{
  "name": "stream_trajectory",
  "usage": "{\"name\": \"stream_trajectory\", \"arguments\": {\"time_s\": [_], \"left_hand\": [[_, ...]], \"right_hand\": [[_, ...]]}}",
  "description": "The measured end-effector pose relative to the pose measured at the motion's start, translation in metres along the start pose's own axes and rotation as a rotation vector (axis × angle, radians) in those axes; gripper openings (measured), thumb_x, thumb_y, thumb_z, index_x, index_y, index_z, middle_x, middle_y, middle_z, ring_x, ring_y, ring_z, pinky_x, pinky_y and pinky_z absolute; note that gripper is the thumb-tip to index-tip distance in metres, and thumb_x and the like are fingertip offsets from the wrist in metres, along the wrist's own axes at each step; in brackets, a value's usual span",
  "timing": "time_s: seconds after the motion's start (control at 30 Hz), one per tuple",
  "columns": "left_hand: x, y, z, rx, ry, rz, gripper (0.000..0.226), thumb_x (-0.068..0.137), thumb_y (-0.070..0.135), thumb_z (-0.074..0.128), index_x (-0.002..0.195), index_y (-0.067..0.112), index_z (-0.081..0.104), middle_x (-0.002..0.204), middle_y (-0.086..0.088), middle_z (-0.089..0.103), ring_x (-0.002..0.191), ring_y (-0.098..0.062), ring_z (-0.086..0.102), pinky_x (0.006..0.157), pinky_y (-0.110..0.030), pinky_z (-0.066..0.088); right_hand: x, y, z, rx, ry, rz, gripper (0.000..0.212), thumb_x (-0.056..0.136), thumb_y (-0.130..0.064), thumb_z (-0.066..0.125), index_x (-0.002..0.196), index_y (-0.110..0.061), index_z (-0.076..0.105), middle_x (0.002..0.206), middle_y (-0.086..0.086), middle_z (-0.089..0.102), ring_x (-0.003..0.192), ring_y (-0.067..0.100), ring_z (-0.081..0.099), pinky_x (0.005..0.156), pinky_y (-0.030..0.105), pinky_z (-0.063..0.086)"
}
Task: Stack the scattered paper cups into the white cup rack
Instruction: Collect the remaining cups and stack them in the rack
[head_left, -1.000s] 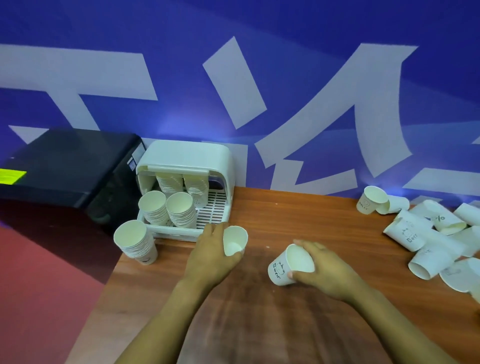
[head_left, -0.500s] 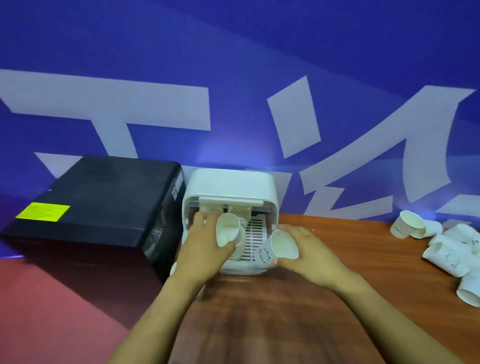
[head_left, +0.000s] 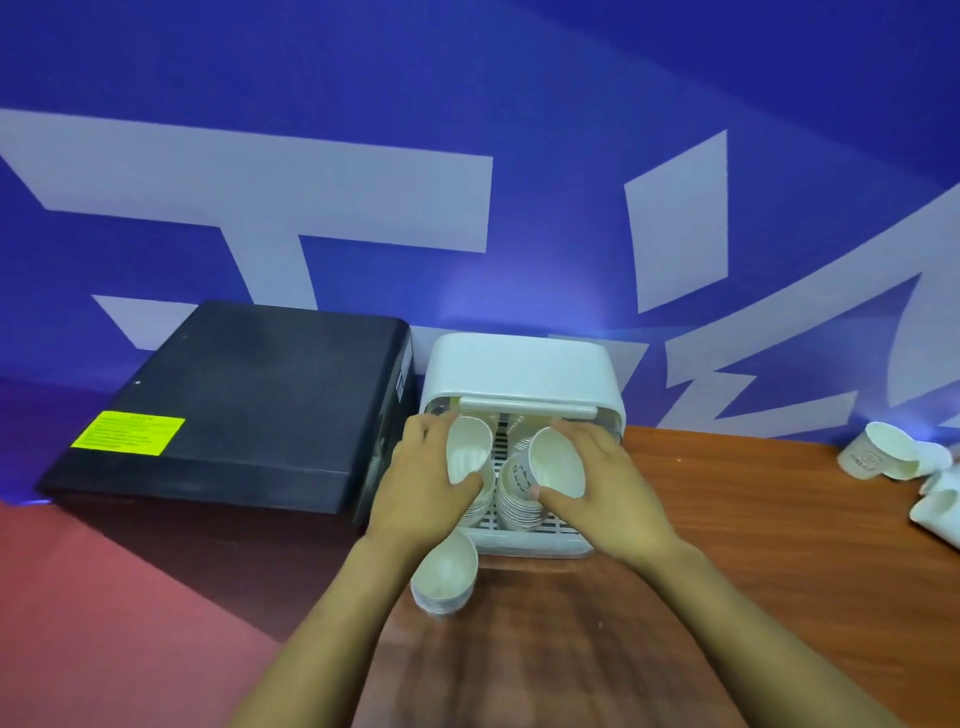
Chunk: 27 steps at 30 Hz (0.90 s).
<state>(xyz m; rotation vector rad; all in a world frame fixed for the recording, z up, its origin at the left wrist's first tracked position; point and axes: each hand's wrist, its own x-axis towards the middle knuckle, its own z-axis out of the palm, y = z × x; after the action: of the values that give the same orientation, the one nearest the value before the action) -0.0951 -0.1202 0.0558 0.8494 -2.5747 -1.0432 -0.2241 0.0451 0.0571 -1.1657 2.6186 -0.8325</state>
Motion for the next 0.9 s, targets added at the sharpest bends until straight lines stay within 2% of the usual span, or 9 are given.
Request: {"name": "stream_trajectory", "arguments": {"time_s": [0.2, 0.3, 0.43, 0.5, 0.57, 0.67, 0.73, 0.8, 0.9], "left_hand": [[0.009, -0.008, 0.018, 0.062, -0.068, -0.033, 0.066, 0.085, 0.035, 0.06, 0.144, 0.027, 0.03, 0.142, 0.006, 0.028, 0.122, -0.019, 0.043, 0.093, -0.036, 0.046], [0.011, -0.017, 0.029, 0.064, -0.111, -0.056, 0.065, 0.084, 0.03, 0.061, 0.142, 0.026, 0.032, 0.143, 0.006, 0.031, 0.124, -0.019, 0.042, 0.094, -0.032, 0.044], [0.012, -0.025, 0.04, -0.061, -0.147, -0.07, 0.055, 0.076, 0.023, 0.059, 0.127, 0.034, 0.042, 0.127, 0.013, 0.048, 0.104, -0.017, 0.057, 0.088, -0.038, 0.051], [0.013, -0.028, 0.044, -0.064, -0.141, -0.066, 0.054, 0.074, 0.022, 0.058, 0.124, 0.036, 0.042, 0.123, 0.016, 0.05, 0.104, -0.016, 0.057, 0.085, -0.039, 0.053], [0.013, -0.032, 0.047, -0.027, -0.139, -0.068, 0.059, 0.075, 0.021, 0.06, 0.13, 0.033, 0.041, 0.134, 0.013, 0.046, 0.109, -0.018, 0.056, 0.091, -0.038, 0.05], [0.013, -0.035, 0.05, 0.003, -0.18, -0.135, 0.071, 0.08, 0.023, 0.062, 0.144, 0.026, 0.032, 0.155, 0.009, 0.027, 0.118, -0.022, 0.055, 0.103, -0.039, 0.043], [0.014, -0.035, 0.051, 0.021, -0.195, -0.136, 0.073, 0.082, 0.024, 0.062, 0.147, 0.025, 0.028, 0.158, 0.007, 0.021, 0.127, -0.022, 0.049, 0.107, -0.039, 0.039], [0.015, -0.033, 0.05, 0.063, -0.184, -0.121, 0.073, 0.083, 0.024, 0.061, 0.147, 0.025, 0.027, 0.159, 0.004, 0.019, 0.14, -0.021, 0.031, 0.112, -0.037, 0.033], [0.015, -0.022, 0.045, 0.107, -0.152, -0.096, 0.072, 0.085, 0.028, 0.059, 0.148, 0.027, 0.023, 0.16, 0.002, 0.012, 0.146, -0.019, 0.011, 0.116, -0.037, 0.024]], "right_hand": [[0.009, 0.013, 0.014, -0.022, -0.069, 0.053, 0.077, 0.078, -0.048, 0.068, 0.143, -0.033, 0.031, 0.145, -0.014, 0.034, 0.132, 0.012, 0.037, 0.102, 0.031, 0.04], [0.011, 0.02, 0.025, -0.064, -0.147, 0.079, 0.079, 0.078, -0.052, 0.065, 0.146, -0.033, 0.028, 0.147, -0.014, 0.032, 0.134, 0.012, 0.035, 0.103, 0.032, 0.039], [0.014, 0.033, 0.04, -0.048, -0.246, 0.113, 0.087, 0.077, -0.05, 0.067, 0.149, -0.027, 0.023, 0.152, -0.011, 0.031, 0.139, 0.016, 0.029, 0.11, 0.035, 0.034], [0.013, 0.041, 0.046, -0.033, -0.273, 0.123, 0.09, 0.077, -0.049, 0.067, 0.151, -0.027, 0.019, 0.154, -0.011, 0.028, 0.141, 0.015, 0.027, 0.112, 0.035, 0.033], [0.011, 0.045, 0.05, -0.022, -0.283, 0.128, 0.091, 0.078, -0.048, 0.067, 0.151, -0.027, 0.016, 0.155, -0.011, 0.026, 0.141, 0.012, 0.026, 0.112, 0.034, 0.032], [0.012, 0.048, 0.052, -0.003, -0.298, 0.146, 0.092, 0.079, -0.046, 0.067, 0.152, -0.025, 0.015, 0.156, -0.011, 0.024, 0.142, 0.011, 0.025, 0.113, 0.033, 0.031], [0.013, 0.05, 0.051, -0.006, -0.323, 0.14, 0.094, 0.077, -0.052, 0.065, 0.151, -0.027, 0.014, 0.155, -0.011, 0.026, 0.141, 0.011, 0.027, 0.113, 0.035, 0.032], [0.013, 0.052, 0.047, -0.005, -0.34, 0.135, 0.093, 0.074, -0.057, 0.062, 0.15, -0.032, 0.014, 0.154, -0.012, 0.027, 0.14, 0.012, 0.03, 0.11, 0.037, 0.035], [0.007, 0.049, 0.035, 0.013, -0.332, 0.129, 0.088, 0.079, -0.049, 0.065, 0.15, -0.034, 0.016, 0.154, -0.01, 0.027, 0.138, 0.014, 0.031, 0.11, 0.037, 0.035]]}}
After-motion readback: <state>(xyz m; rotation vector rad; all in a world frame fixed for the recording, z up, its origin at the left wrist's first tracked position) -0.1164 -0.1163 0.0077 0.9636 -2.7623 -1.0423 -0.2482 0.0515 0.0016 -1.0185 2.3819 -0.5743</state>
